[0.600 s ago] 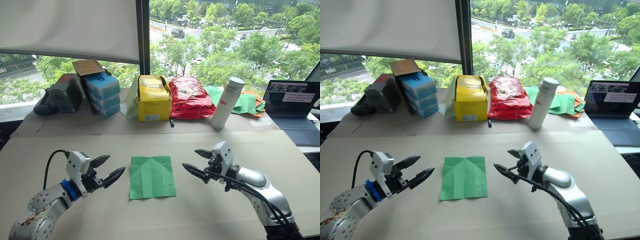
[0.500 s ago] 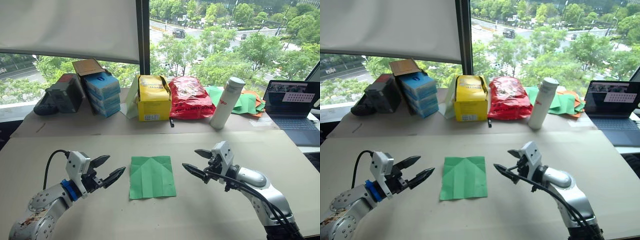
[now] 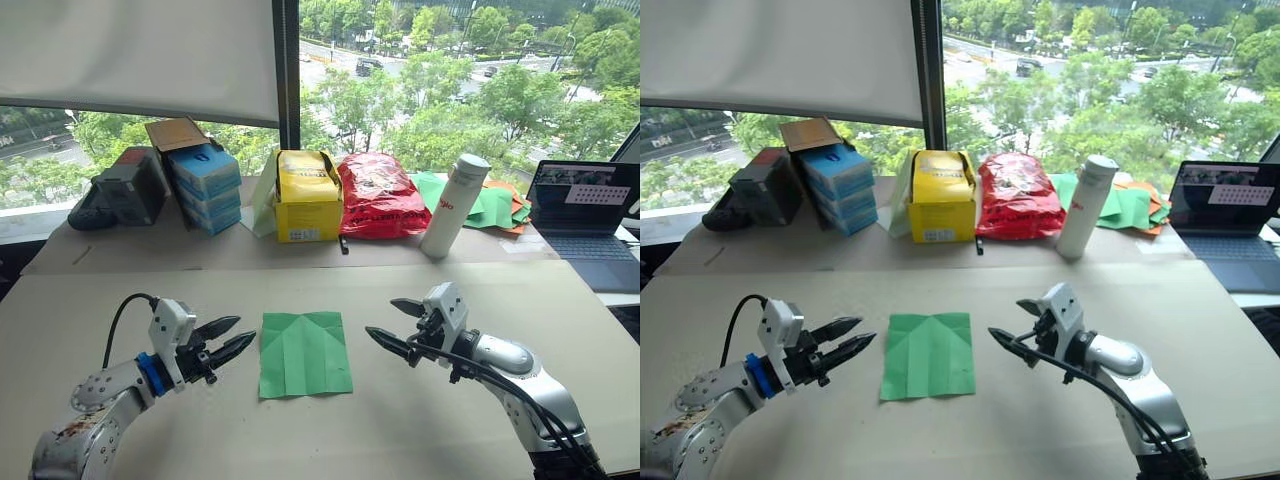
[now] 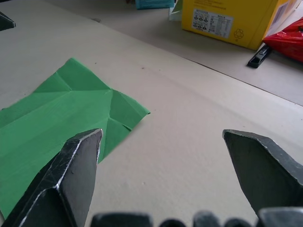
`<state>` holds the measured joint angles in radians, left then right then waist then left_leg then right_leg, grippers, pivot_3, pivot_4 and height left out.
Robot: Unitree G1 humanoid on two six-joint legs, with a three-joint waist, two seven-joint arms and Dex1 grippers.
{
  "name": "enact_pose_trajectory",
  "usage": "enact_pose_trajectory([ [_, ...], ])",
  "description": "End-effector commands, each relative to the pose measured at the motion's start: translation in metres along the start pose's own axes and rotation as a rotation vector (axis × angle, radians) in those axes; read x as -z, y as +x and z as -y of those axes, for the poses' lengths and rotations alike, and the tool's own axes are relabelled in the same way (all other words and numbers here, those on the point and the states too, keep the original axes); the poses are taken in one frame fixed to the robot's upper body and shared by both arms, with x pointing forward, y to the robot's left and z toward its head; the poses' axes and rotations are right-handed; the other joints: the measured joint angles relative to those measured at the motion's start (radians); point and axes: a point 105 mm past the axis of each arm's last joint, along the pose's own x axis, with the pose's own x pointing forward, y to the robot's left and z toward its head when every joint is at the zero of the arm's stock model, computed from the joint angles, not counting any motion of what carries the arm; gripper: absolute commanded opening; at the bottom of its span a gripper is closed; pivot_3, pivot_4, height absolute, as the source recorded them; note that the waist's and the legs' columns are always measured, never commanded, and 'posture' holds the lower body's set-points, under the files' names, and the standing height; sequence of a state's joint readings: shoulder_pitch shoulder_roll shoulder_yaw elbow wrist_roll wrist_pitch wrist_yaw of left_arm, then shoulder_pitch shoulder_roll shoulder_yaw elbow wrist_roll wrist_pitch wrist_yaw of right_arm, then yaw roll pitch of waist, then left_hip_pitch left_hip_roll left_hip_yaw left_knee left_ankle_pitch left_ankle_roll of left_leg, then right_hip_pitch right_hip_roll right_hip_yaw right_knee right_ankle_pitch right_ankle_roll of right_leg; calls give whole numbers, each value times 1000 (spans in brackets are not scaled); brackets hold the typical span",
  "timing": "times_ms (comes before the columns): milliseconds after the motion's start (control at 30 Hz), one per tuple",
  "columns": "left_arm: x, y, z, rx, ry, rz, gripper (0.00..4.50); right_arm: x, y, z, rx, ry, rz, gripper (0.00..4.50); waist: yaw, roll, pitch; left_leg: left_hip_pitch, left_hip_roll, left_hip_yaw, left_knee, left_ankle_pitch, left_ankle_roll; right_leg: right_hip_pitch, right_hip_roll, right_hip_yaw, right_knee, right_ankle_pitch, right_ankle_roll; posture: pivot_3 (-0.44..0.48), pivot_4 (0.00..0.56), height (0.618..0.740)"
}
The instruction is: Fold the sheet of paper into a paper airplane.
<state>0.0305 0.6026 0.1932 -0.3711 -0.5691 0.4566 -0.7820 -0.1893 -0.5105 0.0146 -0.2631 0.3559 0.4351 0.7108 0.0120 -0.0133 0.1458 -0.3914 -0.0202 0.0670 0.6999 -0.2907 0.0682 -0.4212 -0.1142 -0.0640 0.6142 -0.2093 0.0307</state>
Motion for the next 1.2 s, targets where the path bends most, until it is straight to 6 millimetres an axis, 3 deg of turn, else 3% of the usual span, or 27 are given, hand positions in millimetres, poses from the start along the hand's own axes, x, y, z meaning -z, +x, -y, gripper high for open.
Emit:
enact_pose_trajectory([
  [33,4,18,4,56,84,-40,1011,-9,-2,3,20,-41,31,4500,1,0,0,0,0,0,0,0,0,0,0,0,0,0,0,0,150,740],
  [133,19,30,4,78,132,-118,25,-9,-1,2,23,-44,29,4500,0,0,0,0,-1,0,0,0,0,1,0,0,0,0,0,0,150,740],
  [400,60,43,-1,100,207,-336,25,-3,-3,-2,8,-66,-23,4500,0,0,0,0,0,1,0,0,0,0,1,0,0,0,0,0,150,740],
  [600,70,41,10,162,206,-400,25,7,-6,-17,-86,-73,-130,4500,0,1,-1,2,0,1,0,0,1,2,0,1,0,0,0,0,150,740],
  [733,73,40,11,167,205,-406,0,11,-10,-34,-176,-117,-185,3292,1,2,-1,2,1,0,0,0,1,1,0,1,0,0,0,0,150,740],
  [933,73,42,13,170,204,-407,0,9,-11,-84,-422,-97,-202,1212,1,2,-1,2,1,0,0,-1,2,2,-1,1,0,0,0,0,150,740],
  [1033,74,41,15,176,199,-409,0,17,-9,-106,-515,-80,-240,113,0,2,-2,2,1,0,1,-1,2,2,-1,1,0,0,0,0,150,740],
  [1200,76,40,20,193,195,-416,0,31,-4,-118,-512,-22,-275,48,2,1,-2,2,1,0,1,-1,2,2,-2,1,0,0,0,0,150,740],
])
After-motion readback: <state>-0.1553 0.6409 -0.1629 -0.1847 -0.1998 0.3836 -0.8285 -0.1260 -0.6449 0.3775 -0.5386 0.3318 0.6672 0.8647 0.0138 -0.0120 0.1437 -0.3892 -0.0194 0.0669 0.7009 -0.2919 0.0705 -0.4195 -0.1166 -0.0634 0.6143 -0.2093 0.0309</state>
